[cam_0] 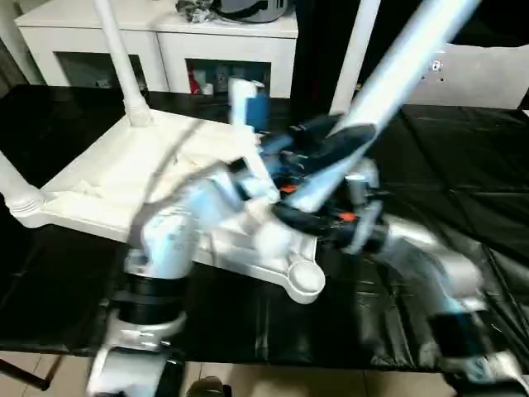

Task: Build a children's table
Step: Pick table leg, then insert table leg to table base

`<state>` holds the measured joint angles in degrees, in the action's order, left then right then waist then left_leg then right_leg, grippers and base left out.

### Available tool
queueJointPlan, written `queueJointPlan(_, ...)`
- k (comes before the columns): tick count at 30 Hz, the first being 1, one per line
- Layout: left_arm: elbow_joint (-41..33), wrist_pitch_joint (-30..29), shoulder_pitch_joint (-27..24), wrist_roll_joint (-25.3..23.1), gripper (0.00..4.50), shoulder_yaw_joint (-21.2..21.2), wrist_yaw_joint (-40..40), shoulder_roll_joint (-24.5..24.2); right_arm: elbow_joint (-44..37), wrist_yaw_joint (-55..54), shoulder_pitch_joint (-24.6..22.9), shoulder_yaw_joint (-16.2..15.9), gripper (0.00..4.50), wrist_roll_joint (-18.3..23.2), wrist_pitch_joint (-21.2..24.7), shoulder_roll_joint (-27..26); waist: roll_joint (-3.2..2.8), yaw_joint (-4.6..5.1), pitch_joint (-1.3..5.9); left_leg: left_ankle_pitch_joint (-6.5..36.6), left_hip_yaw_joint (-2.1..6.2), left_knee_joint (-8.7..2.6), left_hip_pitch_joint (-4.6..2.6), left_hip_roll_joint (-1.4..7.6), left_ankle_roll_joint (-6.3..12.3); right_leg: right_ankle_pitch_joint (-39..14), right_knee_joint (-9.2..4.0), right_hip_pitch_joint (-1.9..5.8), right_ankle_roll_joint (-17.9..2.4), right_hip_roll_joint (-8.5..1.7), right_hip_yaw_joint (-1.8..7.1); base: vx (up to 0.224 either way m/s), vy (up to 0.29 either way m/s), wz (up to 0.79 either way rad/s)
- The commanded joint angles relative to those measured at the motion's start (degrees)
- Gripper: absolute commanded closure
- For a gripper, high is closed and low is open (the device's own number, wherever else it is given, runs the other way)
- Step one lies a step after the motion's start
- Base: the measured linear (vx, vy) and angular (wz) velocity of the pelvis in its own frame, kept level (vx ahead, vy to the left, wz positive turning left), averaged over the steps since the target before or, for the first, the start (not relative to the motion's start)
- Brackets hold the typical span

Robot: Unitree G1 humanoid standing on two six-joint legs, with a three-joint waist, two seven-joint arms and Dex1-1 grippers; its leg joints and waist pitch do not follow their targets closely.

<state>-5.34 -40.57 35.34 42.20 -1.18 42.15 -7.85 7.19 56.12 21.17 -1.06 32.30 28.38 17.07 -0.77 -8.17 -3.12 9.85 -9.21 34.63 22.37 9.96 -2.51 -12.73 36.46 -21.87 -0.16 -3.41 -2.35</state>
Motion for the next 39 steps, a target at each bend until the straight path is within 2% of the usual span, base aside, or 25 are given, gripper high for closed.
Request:
queueJointPlan(1, 0.9, 1.8, -0.8, -4.0, 1.10, 1.4, 3.2, -3.3, -1.6, -1.7, -0.6, 1.3, 2.61, -1.4, -0.5, 1.0, -0.05, 0.16, 3.77, 10.3, 0.87, -4.32, -1.14, 2.69, -0.59, -6.9, -4.71, 2.34, -10.2, -4.32, 2.32, 0.000, 0.000, 0.00)
queueJointPlan(4, 3.3, 6.2, -1.6, -9.7, 1.10, 4.6, 7.6, -9.5, -3.2, -4.4, -1.8, 1.5, 2.61, -3.6, 1.4, 3.1, -0.36, 0.07, 3.81, 10.6, 0.99, -4.46, -1.42, 2.61, -1.18, -8.5, -4.97, 2.18, -8.9, -4.35, 2.40, 0.000, 0.000, 0.00)
queueJointPlan(5, 5.4, 9.8, -2.1, -13.7, 1.10, 7.4, 10.3, -13.4, -3.4, -7.9, -2.2, 2.4, 2.61, -5.8, -0.3, 3.3, -0.52, 0.13, 3.78, 10.6, 0.92, -4.53, -1.48, 2.72, -1.36, -8.4, -4.99, 2.04, -8.8, -4.32, 2.44, 0.000, 0.000, 0.00)
queueJointPlan(7, 7.1, 13.8, -2.9, -17.3, 1.27, 10.7, 14.0, -16.9, -2.5, -11.6, -2.1, 4.0, 2.61, -7.4, -2.3, 2.9, -0.51, 0.13, 3.76, 11.0, 0.99, -4.77, -1.59, 2.71, -2.12, -9.1, -5.00, 1.80, -7.7, -4.30, 2.48, 0.000, 0.000, 0.00)
queueJointPlan(9, 8.1, 16.5, -3.4, -20.0, 1.44, 13.2, 16.6, -19.3, -2.3, -13.2, -2.3, 4.9, 2.61, -7.8, -3.1, 2.9, -0.66, 0.16, 3.90, 11.0, 0.98, -4.82, -1.70, 2.81, -2.72, -8.1, -4.82, 1.80, -8.0, -4.42, 2.51, 0.000, 0.000, 0.00)
queueJointPlan(10, 8.9, 18.9, -4.0, -21.6, 1.44, 14.7, 19.4, -21.0, -2.8, -14.1, -2.9, 5.4, 2.61, -7.8, -3.3, 2.9, -0.91, 0.22, 4.03, 10.7, 0.89, -4.75, -1.78, 2.83, -3.00, -5.3, -4.49, 1.79, -9.1, -4.37, 2.41, 0.000, 0.000, 0.00)
queueJointPlan(12, 10.0, 21.4, -4.4, -23.6, 1.50, 16.5, 22.2, -22.9, -3.2, -15.0, -3.5, 5.7, 2.61, -8.4, -3.9, 3.0, -1.00, 0.12, 4.07, 10.5, 0.80, -4.73, -1.80, 2.85, -2.80, -3.2, -4.30, 1.77, -9.8, -4.29, 2.39, 0.000, 0.000, 0.00)
queueJointPlan(14, 13.2, 27.4, -4.5, -28.8, 1.85, 20.5, 27.2, -26.5, -3.9, -17.7, -4.8, 6.0, 2.61, -10.1, -5.1, 3.2, -1.00, 0.17, 4.03, 10.5, 0.85, -4.82, -1.65, 2.79, -2.72, -2.1, -4.20, 1.97, -10.1, -4.35, 2.37, 0.000, 0.000, 0.00)
queueJointPlan(16, 16.6, 32.4, -3.9, -32.2, 1.88, 23.6, 30.1, -28.6, -4.8, -18.2, -6.0, 6.0, 2.61, -11.0, -5.7, 3.4, -1.13, 0.23, 3.86, 11.9, 0.79, -4.91, -1.71, 2.67, -2.95, -4.3, -4.55, 1.88, -9.4, -4.43, 2.47, 0.000, 0.000, 0.00)
queueJointPlan(17, 18.1, 33.8, -3.6, -33.4, 1.88, 24.5, 30.2, -28.9, -5.2, -18.0, -6.5, 6.1, 2.61, -11.1, -6.1, 3.4, -1.27, 0.31, 3.89, 12.6, 0.81, -4.95, -1.69, 2.71, -3.23, -4.6, -4.42, 1.95, -9.6, -4.50, 2.48, 0.000, 0.000, 0.00)
queueJointPlan(19, 20.7, 36.1, -3.0, -35.0, 2.25, 25.2, 30.3, -28.6, -6.0, -17.1, -7.4, 6.1, 2.61, -10.4, -5.7, 3.7, -1.10, 0.27, 3.87, 13.6, 0.83, -5.00, -1.81, 2.85, -3.28, -5.4, -4.52, 1.97, -10.0, -4.66, 2.50, 0.000, 0.000, 0.00)
queueJointPlan(21, 22.2, 37.5, -2.6, -35.6, 2.28, 25.4, 30.7, -28.2, -6.7, -16.1, -7.9, 5.9, 2.61, -9.6, -5.1, 4.0, -1.31, 0.23, 3.86, 13.8, 0.84, -5.04, -1.76, 3.02, -3.15, -5.5, -4.37, 1.94, -10.7, -4.81, 2.50, 0.000, 0.000, 0.00)
queueJointPlan(23, 25.9, 39.4, -1.3, -36.3, 2.58, 26.0, 31.9, -26.9, -8.4, -14.9, -9.1, 5.5, 2.61, -7.7, -2.6, 4.6, -1.47, 0.09, 3.79, 14.0, 0.80, -4.95, -1.87, 3.02, -2.74, -5.4, -4.46, 1.89, -11.4, -4.83, 2.55, 0.000, 0.000, 0.00)
queueJointPlan(26, 29.3, 41.6, 0.2, -37.8, 2.72, 27.3, 32.7, -26.2, -8.7, -14.9, -9.7, 5.0, 2.61, -8.0, -2.8, 4.7, -1.29, 0.07, 3.89, 13.6, 0.83, -4.93, -1.75, 3.08, -2.61, -4.7, -4.29, 1.99, -12.1, -4.95, 2.51, 0.000, 0.000, 0.00)
queueJointPlan(27, 29.8, 42.0, 0.4, -38.1, 2.77, 27.4, 32.8, -26.1, -8.7, -14.9, -9.7, 4.9, 2.61, -8.0, -2.9, 4.7, -1.20, 0.08, 3.79, 13.4, 0.75, -4.92, -1.68, 2.96, -2.35, -5.0, -4.57, 1.94, -11.9, -4.88, 2.55, 0.000, 0.000, 0.00)
queueJointPlan(28, 31.4, 43.1, 1.0, -38.6, 2.86, 27.8, 33.0, -25.7, -8.7, -15.0, -9.9, 4.7, 2.61, -8.2, -3.3, 4.7, -1.37, 0.09, 3.94, 12.8, 0.76, -4.81, -1.62, 2.98, -2.29, -4.4, -4.36, 2.05, -12.0, -4.99, 2.57, 0.000, 0.000, 0.00)
queueJointPlan(31, 33.9, 44.3, 1.8, -39.3, 3.13, 28.7, 34.6, -25.1, -8.8, -15.0, -10.1, 4.6, 2.61, -8.4, -3.4, 4.7, -1.26, 0.02, 4.00, 12.0, 0.73, -4.71, -1.60, 3.00, -1.93, -4.4, -4.34, 2.12, -12.0, -5.09, 2.58, 0.000, 0.000, 0.00)
queueJointPlan(32, 35.0, 44.6, 2.1, -39.7, 3.21, 29.0, 35.2, -24.7, -8.9, -14.9, -10.2, 4.6, 2.61, -8.4, -3.2, 4.7, -1.52, 0.02, 4.02, 11.7, 0.71, -4.67, -1.58, 3.02, -1.87, -4.2, -4.24, 2.05, -12.2, -5.05, 2.57, 0.000, 0.000, 0.00)
queueJointPlan(37, 39.8, 47.9, 3.3, -42.2, 3.60, 30.2, 36.1, -23.5, -9.7, -15.0, -10.6, 4.8, 2.61, -8.1, -2.4, 5.1, -1.49, 0.04, 3.97, 12.3, 0.72, -4.69, -1.58, 3.05, -1.71, -5.0, -4.44, 2.09, -12.4, -5.06, 2.57, 0.000, 0.000, 0.00)
queueJointPlan(38, 40.9, 48.6, 3.7, -42.8, 3.88, 30.4, 35.5, -23.2, -9.7, -15.0, -10.6, 4.8, 2.61, -8.0, -2.4, 5.2, -1.57, -0.04, 4.04, 12.3, 0.75, -4.69, -1.63, 3.15, -1.73, -4.8, -4.38, 2.08, -12.5, -5.20, 2.57, 0.000, 0.000, 0.00)
queueJointPlan(39, 41.8, 48.9, 4.0, -43.3, 3.97, 30.4, 35.0, -23.0, -9.7, -15.0, -10.6, 4.8, 2.61, -8.0, -2.4, 5.2, -1.51, 0.00, 3.99, 12.4, 0.72, -4.69, -1.63, 3.13, -1.70, -4.7, -4.42, 2.06, -12.5, -5.14, 2.58, 0.000, 0.000, 0.00)
